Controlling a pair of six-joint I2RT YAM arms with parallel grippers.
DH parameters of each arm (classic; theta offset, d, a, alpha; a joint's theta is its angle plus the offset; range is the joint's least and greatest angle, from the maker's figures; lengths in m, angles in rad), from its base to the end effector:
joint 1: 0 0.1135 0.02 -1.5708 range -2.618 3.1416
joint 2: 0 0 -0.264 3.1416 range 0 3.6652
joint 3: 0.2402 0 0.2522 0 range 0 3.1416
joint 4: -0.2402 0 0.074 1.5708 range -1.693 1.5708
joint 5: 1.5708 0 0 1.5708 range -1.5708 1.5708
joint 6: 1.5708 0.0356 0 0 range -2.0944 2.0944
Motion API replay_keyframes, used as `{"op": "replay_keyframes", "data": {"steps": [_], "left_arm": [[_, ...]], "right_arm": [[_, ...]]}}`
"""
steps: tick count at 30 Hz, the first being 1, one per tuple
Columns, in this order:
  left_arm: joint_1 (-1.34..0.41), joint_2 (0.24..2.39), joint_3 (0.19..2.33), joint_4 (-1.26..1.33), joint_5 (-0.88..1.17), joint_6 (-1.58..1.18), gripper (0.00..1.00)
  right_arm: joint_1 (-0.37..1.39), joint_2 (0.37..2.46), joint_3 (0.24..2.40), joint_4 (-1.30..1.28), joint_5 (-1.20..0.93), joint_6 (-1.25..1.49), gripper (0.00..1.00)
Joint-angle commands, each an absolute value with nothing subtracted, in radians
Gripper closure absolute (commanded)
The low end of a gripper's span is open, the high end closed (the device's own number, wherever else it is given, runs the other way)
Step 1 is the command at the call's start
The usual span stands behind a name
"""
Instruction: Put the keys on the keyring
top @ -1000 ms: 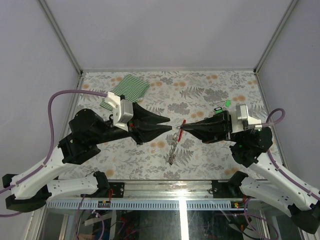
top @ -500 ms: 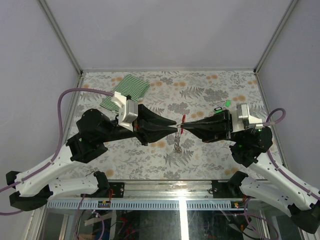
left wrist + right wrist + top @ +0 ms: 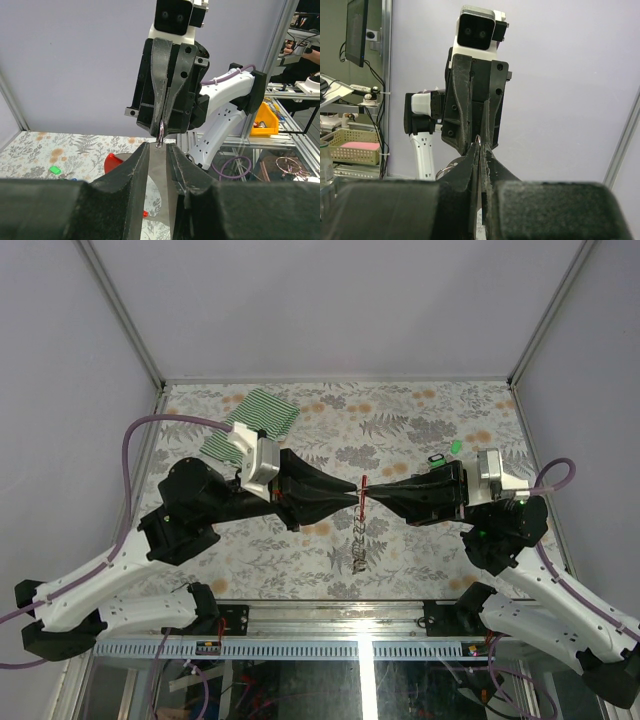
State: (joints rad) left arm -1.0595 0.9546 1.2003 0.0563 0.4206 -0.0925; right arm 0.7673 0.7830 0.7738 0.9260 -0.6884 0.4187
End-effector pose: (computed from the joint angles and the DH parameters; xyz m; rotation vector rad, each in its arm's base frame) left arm 0.0813 -0.1747 0.4784 0.9725 1.0113 -1.2386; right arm 0.0852 0.1136 0.4380 -0.8247 0.5444 1.3209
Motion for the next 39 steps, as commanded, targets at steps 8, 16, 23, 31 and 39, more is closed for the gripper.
{"op": "replay_keyframes", "data": {"steps": [8, 16, 23, 31, 39], "left_arm": [[-1.063, 0.975, 1.191, 0.173, 0.436, -0.11, 0.88], [-1.064, 0.983, 1.198, 0.183, 0.451, -0.115, 0.93], [-1.064, 0.991, 1.214, 0.165, 0.447, -0.109, 1.0], [-1.062, 1.004, 1.27, 0.048, 0.441, -0.059, 1.0], [-1.063, 1.063, 1.432, -0.255, 0.483, 0.052, 1.0]], "right_arm": [[0.77, 0.769, 0.813, 0.981, -0.646, 0.398, 1.0], [0.77, 0.765, 0.814, 0.94, -0.657, 0.378, 1.0], [0.772, 0.762, 0.816, 0.903, -0.673, 0.363, 1.0], [0.77, 0.735, 0.832, 0.784, -0.679, 0.304, 0.98], [0.771, 0.664, 0.874, 0.585, -0.634, 0.157, 0.73]]}}
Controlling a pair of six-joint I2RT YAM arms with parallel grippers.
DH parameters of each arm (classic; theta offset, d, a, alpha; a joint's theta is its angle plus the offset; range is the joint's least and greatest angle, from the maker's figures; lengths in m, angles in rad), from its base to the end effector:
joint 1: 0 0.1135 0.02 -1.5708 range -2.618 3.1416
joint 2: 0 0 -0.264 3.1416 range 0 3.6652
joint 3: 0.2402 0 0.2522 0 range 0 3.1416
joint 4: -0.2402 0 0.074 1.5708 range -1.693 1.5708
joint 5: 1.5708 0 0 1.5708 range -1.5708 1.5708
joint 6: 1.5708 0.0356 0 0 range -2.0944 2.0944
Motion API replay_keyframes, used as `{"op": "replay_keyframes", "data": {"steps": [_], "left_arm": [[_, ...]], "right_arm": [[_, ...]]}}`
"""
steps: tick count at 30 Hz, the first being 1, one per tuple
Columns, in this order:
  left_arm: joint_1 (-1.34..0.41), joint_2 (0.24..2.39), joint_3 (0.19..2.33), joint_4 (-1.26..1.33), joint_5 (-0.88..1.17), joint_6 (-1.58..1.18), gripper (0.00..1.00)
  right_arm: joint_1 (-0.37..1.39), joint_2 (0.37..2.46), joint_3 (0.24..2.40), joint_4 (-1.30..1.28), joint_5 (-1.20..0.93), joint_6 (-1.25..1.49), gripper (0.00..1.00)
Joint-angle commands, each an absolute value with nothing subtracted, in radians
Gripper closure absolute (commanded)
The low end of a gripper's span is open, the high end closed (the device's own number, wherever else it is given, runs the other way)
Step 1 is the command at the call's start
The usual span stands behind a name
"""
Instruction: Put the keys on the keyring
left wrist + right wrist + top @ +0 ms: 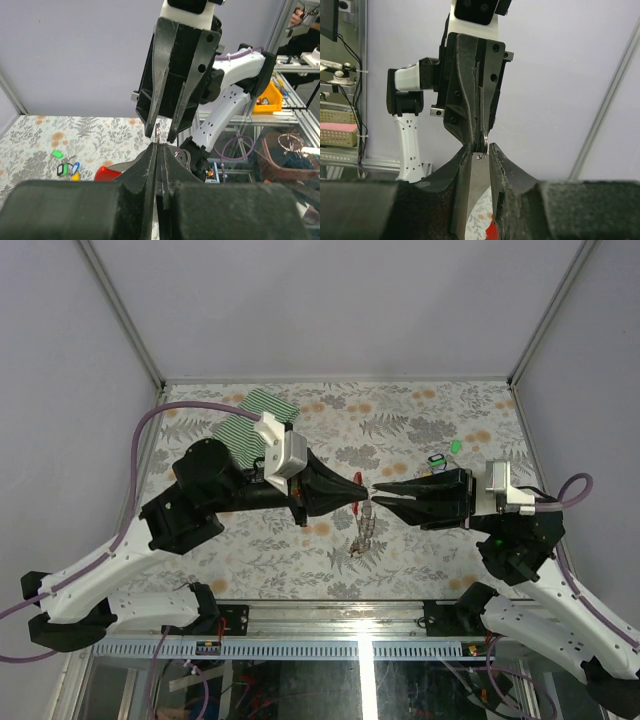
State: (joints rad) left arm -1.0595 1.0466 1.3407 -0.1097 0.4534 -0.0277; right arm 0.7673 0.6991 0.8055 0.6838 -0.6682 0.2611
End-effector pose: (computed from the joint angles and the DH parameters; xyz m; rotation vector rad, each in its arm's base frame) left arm 0.0887 -0.1900 0.4899 1.0752 1.0723 -1.1999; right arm 0.0760 0.1039 0.4415 -0.8547 0.6061 1.1995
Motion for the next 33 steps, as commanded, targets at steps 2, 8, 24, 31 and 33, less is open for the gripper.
{"op": "replay_keyframes", "data": {"steps": [2, 8, 24, 31, 33], "left_arm": [[-1.062, 1.082, 1.471, -0.333, 0.482, 0.079, 1.0], [-1.062, 1.163, 1.617, -0.612, 0.485, 0.177, 1.0], [-1.063, 1.355, 1.89, -1.037, 0.391, 0.323, 1.0], [-1.064, 1.4, 1.94, -1.121, 0.391, 0.349, 1.0], [-1.064, 1.404, 1.945, -1.134, 0.394, 0.355, 1.0]], "right_arm": [[0.77, 0.651, 0.892, 0.52, -0.632, 0.117, 0.72], [0.77, 0.631, 0.95, 0.291, -0.629, 0.017, 0.69], [0.772, 0.744, 1.074, -0.147, -0.81, -0.077, 0.62], [0.771, 0.762, 1.066, -0.162, -0.803, -0.094, 0.59], [0.77, 0.76, 1.062, -0.149, -0.785, -0.099, 0.57]]}}
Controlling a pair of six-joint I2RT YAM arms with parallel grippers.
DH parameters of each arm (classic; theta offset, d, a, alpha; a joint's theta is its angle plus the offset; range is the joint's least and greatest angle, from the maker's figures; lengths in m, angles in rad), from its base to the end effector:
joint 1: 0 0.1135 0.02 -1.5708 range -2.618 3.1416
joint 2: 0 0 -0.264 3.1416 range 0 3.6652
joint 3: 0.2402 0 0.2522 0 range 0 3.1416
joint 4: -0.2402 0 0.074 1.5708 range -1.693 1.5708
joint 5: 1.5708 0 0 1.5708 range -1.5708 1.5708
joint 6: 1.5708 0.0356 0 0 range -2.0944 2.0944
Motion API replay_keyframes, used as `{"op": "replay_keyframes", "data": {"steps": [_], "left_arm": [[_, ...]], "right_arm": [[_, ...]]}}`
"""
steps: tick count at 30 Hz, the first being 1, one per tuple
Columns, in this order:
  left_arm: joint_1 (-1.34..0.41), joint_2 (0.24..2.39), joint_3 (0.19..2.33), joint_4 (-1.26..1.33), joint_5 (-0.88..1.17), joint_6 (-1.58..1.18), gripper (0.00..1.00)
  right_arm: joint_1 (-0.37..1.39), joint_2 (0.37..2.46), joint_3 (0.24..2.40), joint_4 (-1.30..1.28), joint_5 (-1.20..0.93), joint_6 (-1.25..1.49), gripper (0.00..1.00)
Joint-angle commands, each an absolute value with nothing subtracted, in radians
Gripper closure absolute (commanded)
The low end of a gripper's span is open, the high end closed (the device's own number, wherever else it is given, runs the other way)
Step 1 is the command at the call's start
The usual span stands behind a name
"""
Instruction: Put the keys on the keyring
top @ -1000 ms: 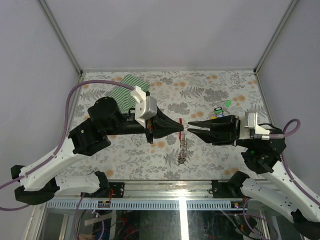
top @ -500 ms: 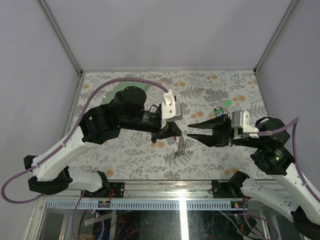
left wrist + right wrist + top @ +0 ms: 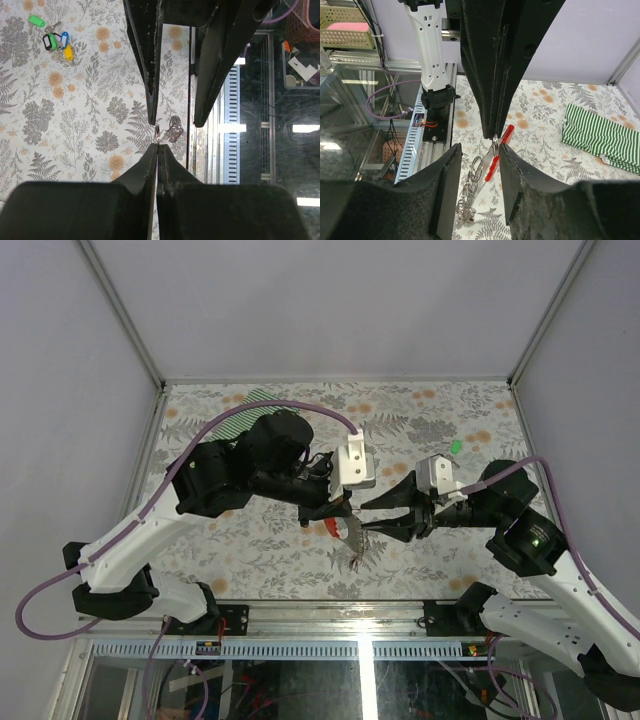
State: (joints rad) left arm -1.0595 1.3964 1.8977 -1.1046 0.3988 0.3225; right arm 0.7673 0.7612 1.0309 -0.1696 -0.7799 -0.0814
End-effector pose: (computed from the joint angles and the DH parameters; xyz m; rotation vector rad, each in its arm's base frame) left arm 0.1094 -0.2232 0.4832 1.6070 1.5708 -0.8442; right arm 0.0890 0.1206 0.4286 -1.2076 1.0591 1.1097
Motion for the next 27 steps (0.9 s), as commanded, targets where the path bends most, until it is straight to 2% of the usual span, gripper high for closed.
{"op": "replay_keyframes", "data": {"steps": [1, 13, 19, 27], "left_arm": [[-1.064, 1.404, 1.945, -1.136, 0.395, 0.357, 1.0], [-1.065, 1.415, 1.953, -1.154, 0.408, 0.375, 1.0], [-1.064, 1.422, 1.963, -1.164, 0.414, 0.38, 1.0], [-1.066, 1.426, 1.967, -1.177, 0.418, 0.387, 1.0]], "right_arm": [[0.771, 0.758, 1.057, -0.138, -0.777, -0.1, 0.56], [0.771, 0.798, 1.042, -0.096, -0.796, -0.072, 0.56], [0.77, 0.829, 1.042, -0.088, -0.82, -0.07, 0.62], [0.771, 0.845, 1.047, -0.112, -0.828, -0.084, 0.77]]}}
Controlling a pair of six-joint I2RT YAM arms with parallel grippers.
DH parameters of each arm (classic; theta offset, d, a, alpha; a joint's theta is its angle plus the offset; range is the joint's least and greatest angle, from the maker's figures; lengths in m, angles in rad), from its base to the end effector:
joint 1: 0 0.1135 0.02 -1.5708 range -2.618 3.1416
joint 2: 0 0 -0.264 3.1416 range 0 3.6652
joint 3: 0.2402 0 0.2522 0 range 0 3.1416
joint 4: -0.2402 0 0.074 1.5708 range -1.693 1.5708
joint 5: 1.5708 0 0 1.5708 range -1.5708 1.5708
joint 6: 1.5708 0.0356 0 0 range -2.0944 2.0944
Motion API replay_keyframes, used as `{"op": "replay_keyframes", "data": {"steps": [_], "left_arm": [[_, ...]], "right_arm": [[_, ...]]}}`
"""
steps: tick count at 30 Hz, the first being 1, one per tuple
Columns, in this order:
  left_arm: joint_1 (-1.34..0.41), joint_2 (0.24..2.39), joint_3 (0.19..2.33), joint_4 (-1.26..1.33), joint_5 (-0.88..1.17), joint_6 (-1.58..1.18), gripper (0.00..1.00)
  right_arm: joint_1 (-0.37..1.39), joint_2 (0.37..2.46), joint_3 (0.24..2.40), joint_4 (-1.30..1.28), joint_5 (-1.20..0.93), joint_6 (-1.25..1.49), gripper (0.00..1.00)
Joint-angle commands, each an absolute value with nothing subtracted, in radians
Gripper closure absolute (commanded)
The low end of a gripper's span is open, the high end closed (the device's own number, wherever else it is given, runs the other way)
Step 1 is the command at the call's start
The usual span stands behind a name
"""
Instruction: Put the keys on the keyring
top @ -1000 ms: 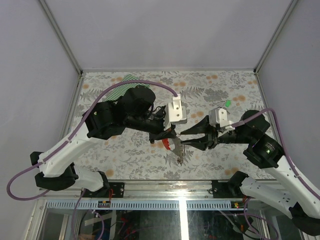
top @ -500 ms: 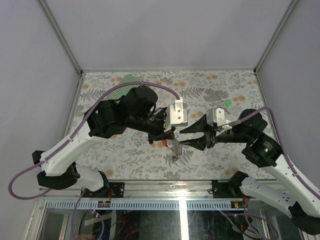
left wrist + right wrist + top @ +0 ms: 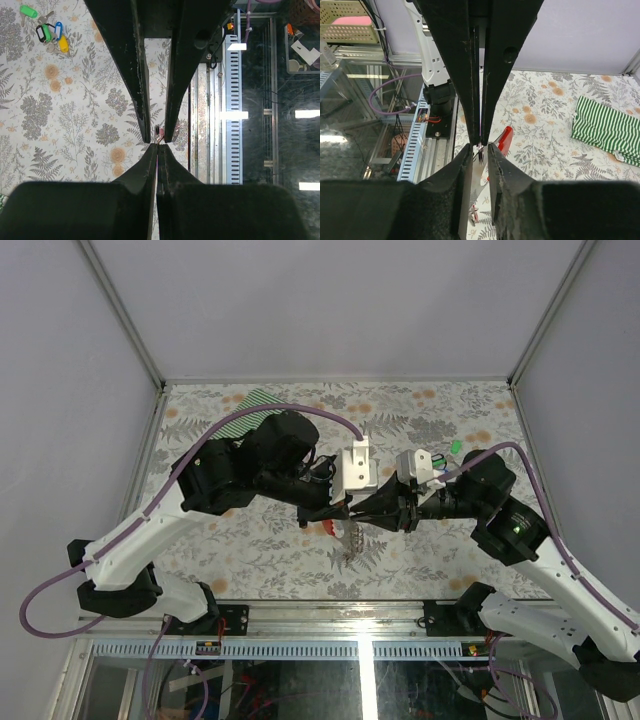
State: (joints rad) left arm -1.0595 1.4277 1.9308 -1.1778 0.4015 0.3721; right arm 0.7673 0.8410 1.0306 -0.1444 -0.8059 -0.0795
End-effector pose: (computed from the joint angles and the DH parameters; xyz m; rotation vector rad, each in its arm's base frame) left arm 0.1109 -0.2261 0.4788 1.6789 1.5877 -0.8131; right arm 0.1058 0.1377 0.4198 -1.2379 1.1031 1.1419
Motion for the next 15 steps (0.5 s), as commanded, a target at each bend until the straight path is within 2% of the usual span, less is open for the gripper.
{"op": "replay_keyframes", "data": {"steps": [1, 9, 13, 15], "left_arm": [[-1.066, 1.426, 1.967, -1.177, 0.416, 0.388, 1.0], [-1.065, 1.423, 1.963, -1.181, 0.415, 0.388, 1.0], [-1.065, 1.415, 1.963, -1.176, 0.407, 0.383, 1.0], [-1.066, 1.394, 1.954, -1.151, 0.4, 0.372, 0.96]], "right_arm": [[0.771, 0.846, 1.049, -0.12, -0.826, -0.088, 0.79], [0.771, 0.847, 1.061, -0.14, -0.829, -0.1, 1.0], [0.771, 0.838, 1.062, -0.126, -0.826, -0.099, 1.0], [0.771, 0.831, 1.055, -0.092, -0.828, -0.084, 1.0]]}}
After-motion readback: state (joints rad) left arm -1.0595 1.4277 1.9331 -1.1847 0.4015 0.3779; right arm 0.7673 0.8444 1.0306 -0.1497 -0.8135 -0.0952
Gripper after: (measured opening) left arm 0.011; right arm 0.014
